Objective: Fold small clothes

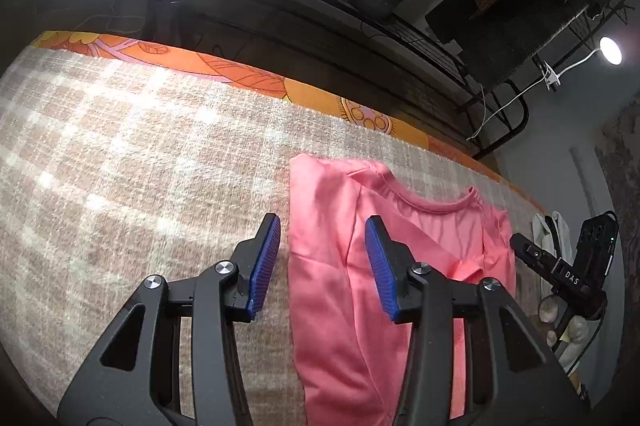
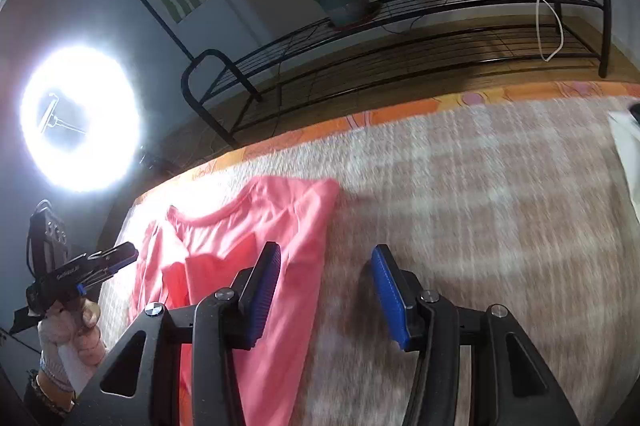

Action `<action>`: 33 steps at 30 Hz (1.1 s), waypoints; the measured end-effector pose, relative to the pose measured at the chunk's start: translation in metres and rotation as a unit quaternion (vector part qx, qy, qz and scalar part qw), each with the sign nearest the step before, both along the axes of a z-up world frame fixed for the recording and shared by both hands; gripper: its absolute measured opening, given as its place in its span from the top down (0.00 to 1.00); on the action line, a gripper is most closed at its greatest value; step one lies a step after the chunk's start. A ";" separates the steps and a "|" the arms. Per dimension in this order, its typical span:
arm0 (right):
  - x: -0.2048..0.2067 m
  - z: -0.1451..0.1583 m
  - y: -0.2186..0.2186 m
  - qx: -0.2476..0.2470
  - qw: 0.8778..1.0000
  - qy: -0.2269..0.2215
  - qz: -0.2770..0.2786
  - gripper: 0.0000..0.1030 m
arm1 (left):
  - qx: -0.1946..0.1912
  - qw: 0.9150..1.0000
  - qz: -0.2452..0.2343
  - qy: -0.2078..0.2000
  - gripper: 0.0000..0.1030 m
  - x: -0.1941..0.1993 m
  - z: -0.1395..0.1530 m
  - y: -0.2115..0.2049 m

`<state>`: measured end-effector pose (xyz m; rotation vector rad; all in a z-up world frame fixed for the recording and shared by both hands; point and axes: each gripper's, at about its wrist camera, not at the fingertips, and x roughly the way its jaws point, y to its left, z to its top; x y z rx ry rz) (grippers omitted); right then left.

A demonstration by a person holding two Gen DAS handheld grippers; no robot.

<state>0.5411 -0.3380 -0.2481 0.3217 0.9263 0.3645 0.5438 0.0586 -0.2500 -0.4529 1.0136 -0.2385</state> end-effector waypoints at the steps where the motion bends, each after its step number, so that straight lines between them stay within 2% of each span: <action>1: 0.004 -0.001 0.001 0.001 1.000 0.002 0.001 0.51 | 0.004 1.000 0.000 0.000 0.57 0.003 -0.002 -0.002; 11: 0.029 -0.003 0.014 0.008 1.000 -0.002 0.017 0.51 | 0.046 0.999 -0.004 -0.021 0.57 0.017 -0.007 -0.023; 13: 0.030 -0.003 0.015 0.010 1.000 -0.004 0.019 0.55 | 0.059 0.998 -0.009 -0.024 0.65 0.019 -0.008 -0.028; 14: 0.032 -0.004 0.015 0.014 1.000 -0.002 0.020 0.58 | 0.067 0.997 -0.010 -0.024 0.66 0.020 -0.008 -0.030; 17: 0.035 -0.004 0.011 0.037 0.999 0.007 0.024 0.60 | 0.052 0.998 -0.005 -0.023 0.66 0.021 -0.009 -0.027; 20: 0.034 -0.006 -0.002 0.063 0.998 0.011 0.016 0.56 | 0.029 0.999 -0.004 -0.023 0.66 0.021 -0.010 -0.020; 22: 0.033 -0.007 -0.012 0.080 0.997 0.015 0.000 0.64 | 0.015 1.000 -0.003 -0.022 0.66 0.021 -0.010 -0.015; 24: 0.032 -0.011 -0.018 0.096 0.995 0.027 0.000 0.69 | 0.005 1.000 0.001 -0.021 0.66 0.022 -0.011 -0.011; 28: 0.034 -0.010 -0.004 0.055 0.998 0.024 0.019 0.69 | 0.026 0.999 -0.004 -0.027 0.66 0.021 -0.010 -0.014; 29: 0.036 -0.008 0.001 0.041 0.999 0.018 0.022 0.69 | 0.034 0.999 -0.006 -0.029 0.71 0.022 -0.010 -0.017; 30: 0.038 -0.008 0.006 0.033 0.999 0.017 0.025 0.70 | 0.042 0.999 -0.008 -0.028 0.89 0.025 -0.011 -0.021; 31: 0.040 -0.006 0.010 0.024 0.999 0.013 0.024 0.78 | 0.050 0.998 -0.014 -0.026 0.95 0.025 -0.012 -0.025; 33: 0.044 -0.007 0.022 -0.001 0.999 0.018 0.039 0.99 | 0.061 0.997 -0.016 -0.034 0.97 0.023 -0.010 -0.030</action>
